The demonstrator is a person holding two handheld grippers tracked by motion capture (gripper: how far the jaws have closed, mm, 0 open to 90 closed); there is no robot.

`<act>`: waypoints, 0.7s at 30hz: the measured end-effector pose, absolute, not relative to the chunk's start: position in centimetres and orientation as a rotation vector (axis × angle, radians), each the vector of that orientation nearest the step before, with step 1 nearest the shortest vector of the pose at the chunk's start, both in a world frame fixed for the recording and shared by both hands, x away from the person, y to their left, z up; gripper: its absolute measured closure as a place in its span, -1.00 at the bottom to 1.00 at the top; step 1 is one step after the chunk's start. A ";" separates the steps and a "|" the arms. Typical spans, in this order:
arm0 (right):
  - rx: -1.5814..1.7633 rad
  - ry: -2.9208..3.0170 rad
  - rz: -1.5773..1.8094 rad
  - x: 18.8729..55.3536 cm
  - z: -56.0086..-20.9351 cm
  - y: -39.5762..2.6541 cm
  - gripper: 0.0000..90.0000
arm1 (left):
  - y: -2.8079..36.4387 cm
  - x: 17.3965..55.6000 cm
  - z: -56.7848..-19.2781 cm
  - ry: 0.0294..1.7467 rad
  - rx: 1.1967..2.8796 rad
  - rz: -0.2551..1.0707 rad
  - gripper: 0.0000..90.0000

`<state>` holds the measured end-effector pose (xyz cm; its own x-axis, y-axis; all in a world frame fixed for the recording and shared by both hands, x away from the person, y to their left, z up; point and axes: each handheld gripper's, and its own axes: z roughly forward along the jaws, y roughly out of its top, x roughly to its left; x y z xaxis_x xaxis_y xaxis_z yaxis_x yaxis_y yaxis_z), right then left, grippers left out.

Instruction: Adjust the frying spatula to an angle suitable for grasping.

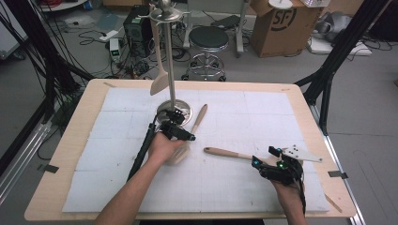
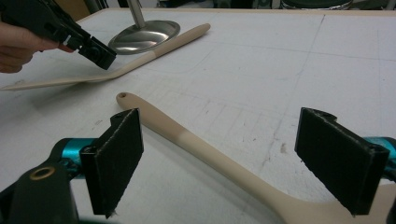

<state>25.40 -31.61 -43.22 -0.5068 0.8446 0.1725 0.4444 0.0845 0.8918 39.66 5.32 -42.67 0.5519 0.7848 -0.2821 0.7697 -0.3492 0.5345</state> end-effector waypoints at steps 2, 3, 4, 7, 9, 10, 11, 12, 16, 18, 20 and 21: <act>1.278 1.981 1.400 25.4 -43.2 -31.6 -0.68 | 5.3 39.7 -42.8 1.257 2.159 0.021 0.16; 1.276 1.982 1.401 25.4 -43.2 -31.6 -0.68 | 5.2 39.7 -42.8 1.254 2.165 0.018 0.16; 1.278 1.981 1.402 25.4 -43.2 -31.6 -0.68 | 5.2 39.7 -42.8 1.248 2.169 0.009 0.16; 1.275 1.984 1.399 25.5 -43.3 -31.6 -0.68 | 5.0 39.6 -42.8 1.243 2.184 -0.008 0.16; 1.272 1.986 1.399 25.5 -43.3 -31.6 -0.68 | 5.0 39.5 -42.8 1.243 2.188 -0.016 0.17; 1.270 1.985 1.398 25.5 -43.3 -31.6 -0.68 | 5.0 39.5 -42.8 1.240 2.192 -0.016 0.17; 1.271 1.985 1.399 25.5 -43.3 -31.6 -0.68 | 5.1 39.5 -42.7 1.240 2.192 -0.017 0.18; 1.273 1.986 1.399 25.4 -43.3 -31.6 -0.68 | 5.1 39.5 -42.7 1.238 2.193 -0.021 0.18; 1.275 1.984 1.399 25.4 -43.3 -31.5 -0.68 | 5.1 39.5 -42.8 1.245 2.193 -0.023 0.19; 1.276 1.985 1.399 25.4 -43.2 -31.5 -0.68 | 5.1 39.6 -42.9 1.253 2.195 -0.026 0.18; 1.272 1.984 1.399 25.4 -43.2 -31.6 -0.68 | 5.2 39.7 -43.0 1.258 2.193 -0.026 0.18; 1.275 1.984 1.399 25.4 -43.2 -31.6 -0.68 | 5.2 39.7 -43.1 1.258 2.195 -0.025 0.18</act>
